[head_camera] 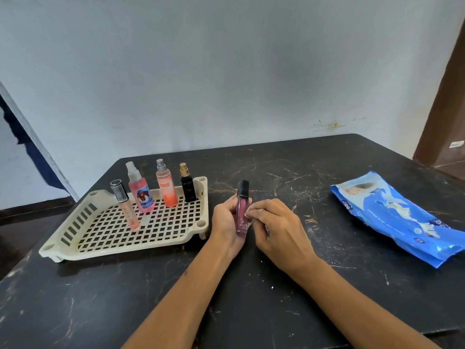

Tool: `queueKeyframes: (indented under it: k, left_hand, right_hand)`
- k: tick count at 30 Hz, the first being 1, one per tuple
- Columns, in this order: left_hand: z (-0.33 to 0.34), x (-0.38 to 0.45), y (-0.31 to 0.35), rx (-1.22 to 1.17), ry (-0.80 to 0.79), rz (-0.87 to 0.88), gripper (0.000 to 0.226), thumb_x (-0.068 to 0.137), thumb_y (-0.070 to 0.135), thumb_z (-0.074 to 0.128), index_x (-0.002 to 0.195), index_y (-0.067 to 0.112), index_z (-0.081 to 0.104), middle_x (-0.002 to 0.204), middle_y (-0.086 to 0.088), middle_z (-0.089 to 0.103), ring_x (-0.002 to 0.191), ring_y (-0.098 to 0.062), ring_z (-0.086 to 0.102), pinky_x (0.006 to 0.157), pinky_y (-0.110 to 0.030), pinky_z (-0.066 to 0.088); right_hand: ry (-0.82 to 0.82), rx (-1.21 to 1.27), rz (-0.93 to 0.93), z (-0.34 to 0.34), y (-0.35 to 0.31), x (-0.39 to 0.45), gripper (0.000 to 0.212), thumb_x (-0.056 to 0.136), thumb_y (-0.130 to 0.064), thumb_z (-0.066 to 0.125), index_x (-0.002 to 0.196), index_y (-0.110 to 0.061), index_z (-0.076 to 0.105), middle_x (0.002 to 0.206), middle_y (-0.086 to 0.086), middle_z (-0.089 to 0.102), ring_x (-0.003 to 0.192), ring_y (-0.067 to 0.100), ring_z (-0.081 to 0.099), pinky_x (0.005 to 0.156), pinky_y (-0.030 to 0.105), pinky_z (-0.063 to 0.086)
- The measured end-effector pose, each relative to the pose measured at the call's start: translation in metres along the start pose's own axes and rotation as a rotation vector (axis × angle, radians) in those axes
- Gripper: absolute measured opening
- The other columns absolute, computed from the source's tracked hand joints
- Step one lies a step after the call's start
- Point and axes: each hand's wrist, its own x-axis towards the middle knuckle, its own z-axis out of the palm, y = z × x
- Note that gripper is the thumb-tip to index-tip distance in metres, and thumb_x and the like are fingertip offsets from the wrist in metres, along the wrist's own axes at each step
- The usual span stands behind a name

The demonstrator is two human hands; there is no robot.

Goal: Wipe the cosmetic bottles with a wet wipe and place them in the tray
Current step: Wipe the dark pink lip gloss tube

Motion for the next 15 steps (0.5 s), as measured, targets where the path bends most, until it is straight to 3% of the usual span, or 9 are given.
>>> queueKeyframes:
  k: [5,9,15]
  left_hand:
    - [-0.0007,0.0018,-0.0001,-0.017,0.016,-0.018,0.016,0.085,0.004,0.041,0.076,0.003,0.054,0.070,-0.006,0.050,0.062,-0.012,0.048,0.062,-0.022,0.043]
    - [-0.0027,0.0038,-0.0011,-0.009,0.017,-0.015,0.020,0.090,0.010,0.040,0.078,0.003,0.054,0.070,-0.007,0.051,0.065,-0.014,0.051,0.065,-0.023,0.046]
    - [-0.0033,0.0058,-0.0020,-0.030,0.024,-0.024,0.016,0.090,0.006,0.041,0.079,0.002,0.052,0.072,-0.007,0.051,0.063,-0.012,0.050,0.053,-0.018,0.049]
  right_hand:
    - [0.014,0.029,-0.027,0.0002,-0.0003,0.0012,0.021,0.083,-0.005,0.052,0.084,-0.002,0.073,0.088,0.005,0.068,0.080,0.020,0.063,0.071,0.027,0.052]
    - [-0.014,0.003,-0.017,0.0021,0.0006,0.0011,0.019,0.083,0.000,0.057,0.095,0.000,0.072,0.096,0.007,0.068,0.088,0.021,0.064,0.077,0.027,0.052]
    - [-0.007,0.028,-0.027,0.0018,0.0023,0.0007,0.025,0.084,-0.009,0.049,0.086,-0.002,0.073,0.090,0.005,0.069,0.083,0.021,0.064,0.071,0.029,0.053]
